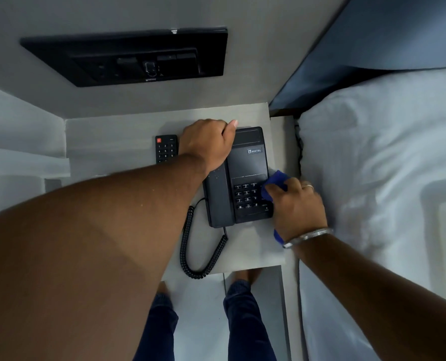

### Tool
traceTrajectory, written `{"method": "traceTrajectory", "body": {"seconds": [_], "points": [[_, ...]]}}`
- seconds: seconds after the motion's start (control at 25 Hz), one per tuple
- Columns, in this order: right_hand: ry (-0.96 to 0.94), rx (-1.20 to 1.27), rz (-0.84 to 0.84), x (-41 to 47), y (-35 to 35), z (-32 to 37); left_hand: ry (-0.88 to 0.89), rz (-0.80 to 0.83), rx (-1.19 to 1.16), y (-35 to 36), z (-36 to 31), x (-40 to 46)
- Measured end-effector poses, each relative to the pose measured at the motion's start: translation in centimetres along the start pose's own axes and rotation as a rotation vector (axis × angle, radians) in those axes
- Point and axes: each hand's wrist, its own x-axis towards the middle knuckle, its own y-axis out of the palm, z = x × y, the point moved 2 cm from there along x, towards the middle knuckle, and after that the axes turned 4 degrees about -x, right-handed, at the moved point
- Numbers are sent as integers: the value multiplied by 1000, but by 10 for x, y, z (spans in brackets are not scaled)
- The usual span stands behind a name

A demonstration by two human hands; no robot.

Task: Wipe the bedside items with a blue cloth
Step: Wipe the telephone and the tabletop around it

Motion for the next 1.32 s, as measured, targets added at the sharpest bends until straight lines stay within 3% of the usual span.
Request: {"method": "traceTrajectory", "body": {"seconds": [0.12, 0.28, 0.44, 0.52, 0.6, 0.68, 0.8, 0.88, 0.96, 1.16, 1.32], "points": [[150, 89, -61, 0, -3, -16, 0, -12, 8, 1, 0, 0], [-165, 192, -184, -16, 2, 48, 1, -27, 31, 3, -1, 1], [-207, 191, -170, -11, 12, 54, 37, -12, 10, 2, 1, 0], [-114, 162, -135, -14, 15, 31, 40, -1, 10, 1, 1, -1], [111, 212, -113, -22, 22, 3, 29, -4, 4, 0, 0, -1], [238, 258, -161, -33, 24, -9, 22, -11, -5, 1, 1, 0], [35, 307, -270, -40, 20, 29, 24, -21, -2, 1, 0, 0], [-130, 343, -228, -40, 23, 62, 37, -24, -12, 0, 0, -1], [-158, 316, -179, -42, 31, 59, 45, -9, -30, 0, 0, -1], [241, 324, -131, -69, 55, -13, 42, -14, -46, -1, -1, -1], [-65, 373, -318, -62, 41, 41, 38, -15, -31, -2, -2, -1]]}}
